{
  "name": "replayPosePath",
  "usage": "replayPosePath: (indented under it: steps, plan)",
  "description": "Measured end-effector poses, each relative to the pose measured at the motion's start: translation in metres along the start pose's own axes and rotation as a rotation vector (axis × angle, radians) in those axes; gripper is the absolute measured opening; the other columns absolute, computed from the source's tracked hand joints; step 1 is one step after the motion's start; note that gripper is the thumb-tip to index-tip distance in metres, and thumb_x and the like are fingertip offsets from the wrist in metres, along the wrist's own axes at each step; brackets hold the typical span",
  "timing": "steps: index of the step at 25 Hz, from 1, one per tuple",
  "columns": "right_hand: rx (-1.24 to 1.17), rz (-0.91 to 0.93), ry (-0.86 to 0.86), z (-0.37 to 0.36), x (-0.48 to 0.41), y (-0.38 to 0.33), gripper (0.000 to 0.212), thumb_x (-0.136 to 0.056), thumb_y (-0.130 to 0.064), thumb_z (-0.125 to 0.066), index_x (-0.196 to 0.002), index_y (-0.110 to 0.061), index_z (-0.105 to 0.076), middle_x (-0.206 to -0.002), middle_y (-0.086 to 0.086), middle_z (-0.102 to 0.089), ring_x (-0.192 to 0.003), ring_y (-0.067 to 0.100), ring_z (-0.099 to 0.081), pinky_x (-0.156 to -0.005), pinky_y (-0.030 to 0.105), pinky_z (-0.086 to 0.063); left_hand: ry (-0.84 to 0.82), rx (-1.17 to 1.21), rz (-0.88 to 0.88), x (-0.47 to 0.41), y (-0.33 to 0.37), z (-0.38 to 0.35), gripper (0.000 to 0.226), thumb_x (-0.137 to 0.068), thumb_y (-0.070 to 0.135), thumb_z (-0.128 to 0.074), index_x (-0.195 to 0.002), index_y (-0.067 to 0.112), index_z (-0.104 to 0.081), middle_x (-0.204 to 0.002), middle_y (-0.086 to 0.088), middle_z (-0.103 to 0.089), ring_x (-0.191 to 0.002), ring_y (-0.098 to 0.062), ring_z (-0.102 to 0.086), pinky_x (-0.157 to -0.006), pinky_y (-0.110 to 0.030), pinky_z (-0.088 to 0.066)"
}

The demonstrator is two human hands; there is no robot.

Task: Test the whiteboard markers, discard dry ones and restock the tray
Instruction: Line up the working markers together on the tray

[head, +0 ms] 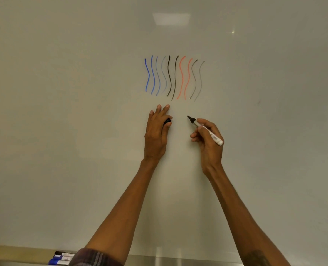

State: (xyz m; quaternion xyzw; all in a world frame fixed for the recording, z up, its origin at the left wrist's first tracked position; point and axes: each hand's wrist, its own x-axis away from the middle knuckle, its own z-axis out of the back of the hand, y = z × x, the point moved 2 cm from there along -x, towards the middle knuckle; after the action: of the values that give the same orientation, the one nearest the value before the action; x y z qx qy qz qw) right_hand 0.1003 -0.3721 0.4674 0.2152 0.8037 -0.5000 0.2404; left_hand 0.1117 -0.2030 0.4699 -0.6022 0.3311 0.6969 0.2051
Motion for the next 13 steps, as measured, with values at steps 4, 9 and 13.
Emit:
replayPosePath:
  steps: [4,9,13]
  plan:
    - [-0.297,-0.294,-0.067,-0.005,0.038,0.028,0.027,-0.099,-0.011,-0.047,-0.117,-0.004,-0.067,-0.096,0.014,-0.069,-0.078,0.021,-0.064,-0.073,0.030,-0.054,0.186,0.227,0.330,0.020,0.013,0.025,0.020,-0.100,0.016,-0.055,-0.111,0.005,-0.067,-0.106,-0.004,-0.069,-0.105,-0.015,-0.065,-0.095,-0.027,-0.049]
    - [-0.289,-0.402,-0.150,-0.018,0.079,0.058,0.022,-0.098,-0.008,-0.050,-0.114,-0.003,-0.065,-0.099,0.020,-0.070,-0.087,0.026,-0.068,-0.081,0.032,-0.057,0.386,0.572,0.852,0.071,0.003,0.048,0.025,-0.098,0.021,-0.061,-0.112,0.003,-0.069,-0.098,-0.010,-0.075,-0.095,-0.024,-0.073,-0.093,-0.033,-0.056]
    - [-0.230,-0.499,-0.163,-0.028,0.100,0.080,0.023,-0.096,-0.007,-0.056,-0.117,-0.001,-0.065,-0.112,0.021,-0.070,-0.098,0.032,-0.070,-0.088,0.034,-0.058,0.410,0.754,1.046,0.101,-0.013,0.066,0.031,-0.097,0.018,-0.062,-0.121,0.000,-0.063,-0.108,-0.018,-0.073,-0.101,-0.031,-0.072,-0.099,-0.043,-0.054]
